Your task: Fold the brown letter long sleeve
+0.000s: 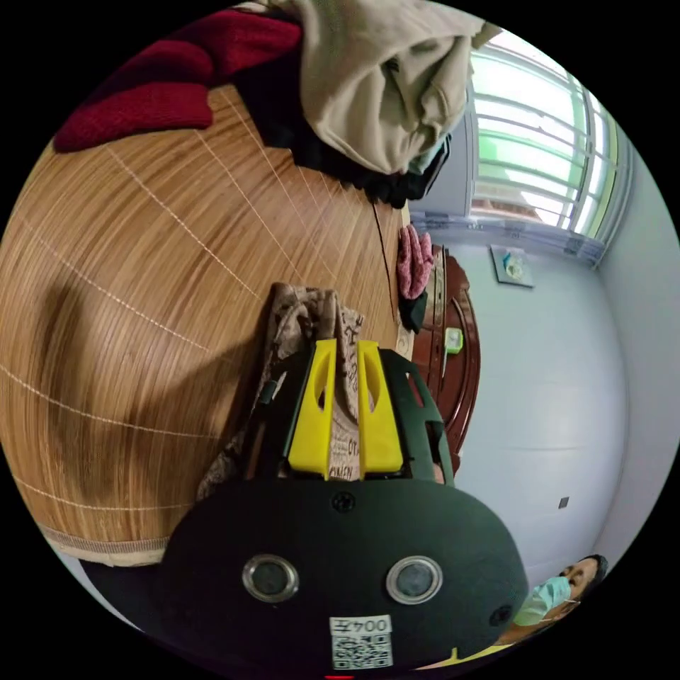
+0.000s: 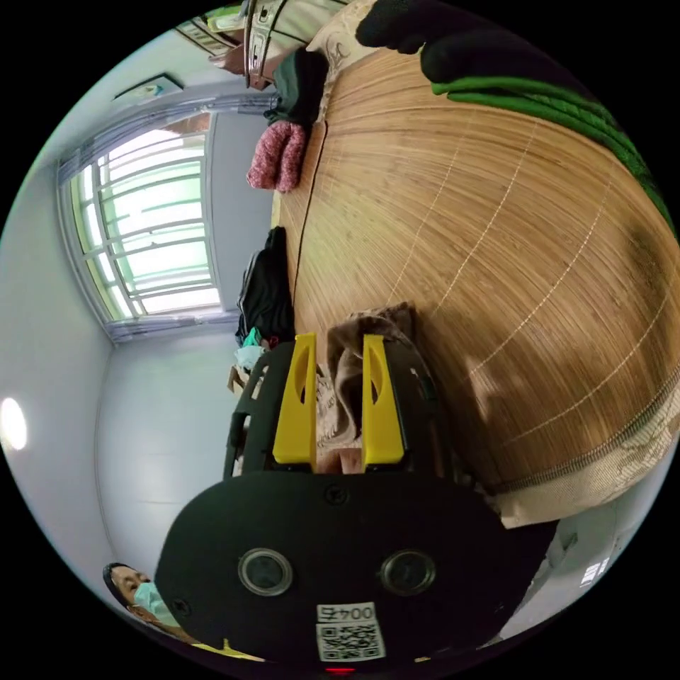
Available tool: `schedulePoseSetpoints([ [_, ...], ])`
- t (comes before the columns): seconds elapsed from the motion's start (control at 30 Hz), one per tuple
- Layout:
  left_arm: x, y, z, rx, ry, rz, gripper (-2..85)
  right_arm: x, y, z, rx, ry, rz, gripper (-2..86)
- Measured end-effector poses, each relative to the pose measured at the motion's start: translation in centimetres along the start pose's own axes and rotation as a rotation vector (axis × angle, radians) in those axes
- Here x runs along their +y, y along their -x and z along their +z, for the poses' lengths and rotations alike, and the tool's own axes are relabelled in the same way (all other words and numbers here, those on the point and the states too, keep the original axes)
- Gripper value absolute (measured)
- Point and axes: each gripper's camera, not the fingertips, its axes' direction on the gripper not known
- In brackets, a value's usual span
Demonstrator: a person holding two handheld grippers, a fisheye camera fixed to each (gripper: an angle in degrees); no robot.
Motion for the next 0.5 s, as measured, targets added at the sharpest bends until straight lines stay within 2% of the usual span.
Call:
schedulePoseSetpoints([
  [0.1,0.8,-2.0,-3.6,0.038,-0.118,-0.019,1.7,0.8,0.8,0.3,-0.046,-0.094,-0.026,11.2],
  [0.2,2.3,-6.6,-7.5,-0.005,-0.197,0.067,1.7,2.6,3.7,0.7,0.058,-0.117,-0.17,10.7],
  [0.27,3.8,-10.9,-9.1,-0.059,-0.185,0.2,1.7,5.5,7.3,2.8,0.263,-0.019,-0.368,9.7],
  [0.37,8.5,-18.5,-10.4,-0.239,-0.116,0.45,1.3,11.8,10.4,7.2,0.553,0.122,-0.599,8.4],
  [0.43,13.7,-23.3,-10.5,-0.377,-0.054,0.644,1.1,16.1,11.0,9.9,0.678,0.172,-0.699,8.2],
  [0.5,17.1,-25.6,-10.3,-0.487,-0.018,0.739,1.1,19.7,10.6,12.6,0.789,0.208,-0.756,8.1],
])
